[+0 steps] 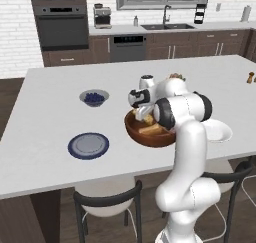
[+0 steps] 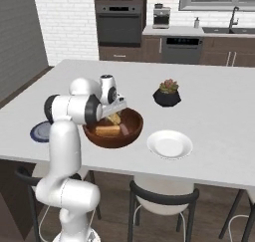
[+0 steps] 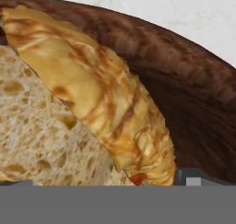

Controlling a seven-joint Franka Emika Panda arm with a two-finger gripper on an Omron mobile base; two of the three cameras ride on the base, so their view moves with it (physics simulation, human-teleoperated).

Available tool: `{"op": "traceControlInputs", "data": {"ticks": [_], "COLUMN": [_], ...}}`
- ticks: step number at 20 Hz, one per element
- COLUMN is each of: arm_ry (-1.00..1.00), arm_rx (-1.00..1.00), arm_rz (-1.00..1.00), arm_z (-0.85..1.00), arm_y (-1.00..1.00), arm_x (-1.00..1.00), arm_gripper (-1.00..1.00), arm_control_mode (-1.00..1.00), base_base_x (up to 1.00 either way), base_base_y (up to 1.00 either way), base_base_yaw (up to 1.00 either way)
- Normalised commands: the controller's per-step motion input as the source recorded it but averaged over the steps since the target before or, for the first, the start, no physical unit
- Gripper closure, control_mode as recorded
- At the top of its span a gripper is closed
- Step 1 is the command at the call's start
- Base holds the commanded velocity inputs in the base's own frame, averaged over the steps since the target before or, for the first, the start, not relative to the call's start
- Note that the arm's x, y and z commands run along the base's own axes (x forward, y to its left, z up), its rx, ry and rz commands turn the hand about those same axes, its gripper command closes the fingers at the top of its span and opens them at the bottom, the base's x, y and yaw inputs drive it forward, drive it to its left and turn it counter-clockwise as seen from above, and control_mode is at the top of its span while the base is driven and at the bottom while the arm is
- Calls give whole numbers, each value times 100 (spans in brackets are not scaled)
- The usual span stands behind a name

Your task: Place one bun and one sausage from the bowl on each plate.

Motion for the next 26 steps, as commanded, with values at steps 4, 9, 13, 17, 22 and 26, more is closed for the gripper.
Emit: {"op": "traceControlInputs", "data": {"ticks": [4, 9, 13, 17, 22, 26], "arm_ry": [0, -1, -7, 0, 0, 0], "arm_rx": [0, 4, 0, 0, 0, 0], "arm_rz": [0, 0, 4, 9, 8, 5], "arm_z": [-16, 63, 97, 92, 30, -12], "arm_y": [0, 7, 81, 100, 100, 100], "arm_x": [0, -85, -100, -99, -78, -48], "arm_gripper": [100, 100, 100, 100, 100, 100], "arm_control_mode": [-100, -100, -100, -100, -100, -100], "base_base_x": [0, 0, 0, 0, 0, 0], "base_base_y": [0, 0, 0, 0, 0, 0], "base_base_yaw": [0, 0, 0, 0, 0, 0]}}
